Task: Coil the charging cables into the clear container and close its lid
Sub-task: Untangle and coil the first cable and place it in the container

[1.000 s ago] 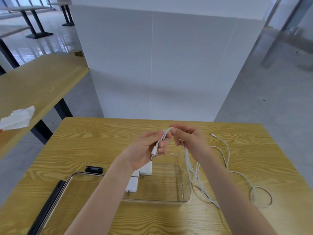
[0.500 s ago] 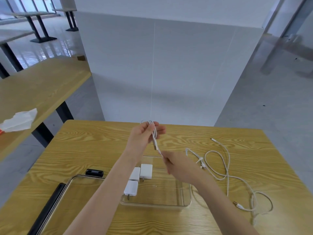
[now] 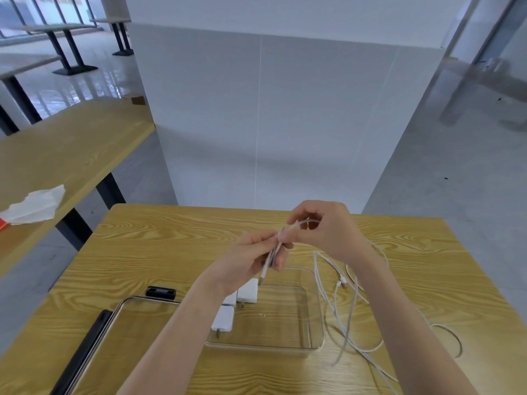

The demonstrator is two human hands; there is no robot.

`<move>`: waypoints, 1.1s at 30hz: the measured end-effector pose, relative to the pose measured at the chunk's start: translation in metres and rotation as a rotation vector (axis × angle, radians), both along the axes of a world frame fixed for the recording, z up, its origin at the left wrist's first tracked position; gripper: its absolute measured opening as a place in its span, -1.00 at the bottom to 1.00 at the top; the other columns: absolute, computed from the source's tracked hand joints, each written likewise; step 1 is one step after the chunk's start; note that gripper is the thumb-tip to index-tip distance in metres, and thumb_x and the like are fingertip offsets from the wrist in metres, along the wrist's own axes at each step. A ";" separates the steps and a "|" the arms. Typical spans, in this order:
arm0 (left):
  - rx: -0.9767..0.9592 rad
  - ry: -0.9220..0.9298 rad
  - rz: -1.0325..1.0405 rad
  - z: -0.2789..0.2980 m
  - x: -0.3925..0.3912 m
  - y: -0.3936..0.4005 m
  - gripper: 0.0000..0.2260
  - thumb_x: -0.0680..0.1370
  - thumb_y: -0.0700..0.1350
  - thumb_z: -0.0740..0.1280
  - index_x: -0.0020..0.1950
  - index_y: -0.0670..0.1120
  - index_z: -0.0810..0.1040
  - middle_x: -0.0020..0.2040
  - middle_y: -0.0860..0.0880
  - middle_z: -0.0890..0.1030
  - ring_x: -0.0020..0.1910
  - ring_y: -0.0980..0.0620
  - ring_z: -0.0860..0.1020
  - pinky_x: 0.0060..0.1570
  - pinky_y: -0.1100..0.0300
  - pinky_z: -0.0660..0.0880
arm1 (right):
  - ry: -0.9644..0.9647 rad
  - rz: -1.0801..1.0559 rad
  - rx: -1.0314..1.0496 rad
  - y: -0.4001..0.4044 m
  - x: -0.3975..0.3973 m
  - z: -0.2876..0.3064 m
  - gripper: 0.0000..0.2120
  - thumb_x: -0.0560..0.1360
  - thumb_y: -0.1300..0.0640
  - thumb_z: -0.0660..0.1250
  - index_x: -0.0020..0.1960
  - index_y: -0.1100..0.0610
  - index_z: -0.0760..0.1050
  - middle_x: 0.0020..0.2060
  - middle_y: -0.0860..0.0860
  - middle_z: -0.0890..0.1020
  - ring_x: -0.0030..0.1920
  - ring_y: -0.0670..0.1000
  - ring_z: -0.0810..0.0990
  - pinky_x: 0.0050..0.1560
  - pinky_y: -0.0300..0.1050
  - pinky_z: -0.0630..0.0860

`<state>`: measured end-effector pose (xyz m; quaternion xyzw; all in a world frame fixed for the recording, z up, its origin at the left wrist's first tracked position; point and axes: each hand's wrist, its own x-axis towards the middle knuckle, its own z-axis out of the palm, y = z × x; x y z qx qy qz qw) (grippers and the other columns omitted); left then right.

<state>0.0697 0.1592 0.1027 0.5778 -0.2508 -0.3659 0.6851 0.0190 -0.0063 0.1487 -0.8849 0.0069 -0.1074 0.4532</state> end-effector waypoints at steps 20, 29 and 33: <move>-0.147 0.097 0.504 0.002 0.019 -0.011 -0.78 0.64 -0.20 0.08 -0.07 -0.19 0.49 -0.18 -0.08 0.69 -0.20 0.05 0.67 -0.10 0.23 0.59 | 0.432 0.157 -0.180 0.029 -0.001 -0.057 -0.80 0.57 0.18 0.14 -0.08 0.29 0.47 -0.42 0.00 0.54 -0.42 -0.06 0.43 -0.30 -0.11 0.37; 0.428 -0.549 0.168 -0.027 0.006 -0.013 -0.76 0.61 -0.15 0.11 -0.11 -0.27 0.46 -0.33 -0.09 0.57 -0.37 -0.06 0.56 -0.23 0.00 0.53 | 0.338 0.146 -0.493 0.021 -0.004 0.004 -0.87 0.42 0.15 0.31 -0.17 0.03 0.65 -0.35 -0.08 0.60 -0.34 -0.09 0.49 -0.27 -0.17 0.42; 0.312 -0.341 0.034 -0.016 0.000 -0.008 -0.73 0.64 -0.14 0.07 -0.07 -0.22 0.50 -0.45 0.06 0.48 -0.42 0.10 0.45 -0.33 0.26 0.39 | 0.269 0.138 -0.323 0.004 0.003 0.007 -0.99 0.36 0.05 0.47 -0.23 -0.04 0.66 -0.30 -0.07 0.66 -0.40 -0.13 0.46 -0.29 -0.23 0.42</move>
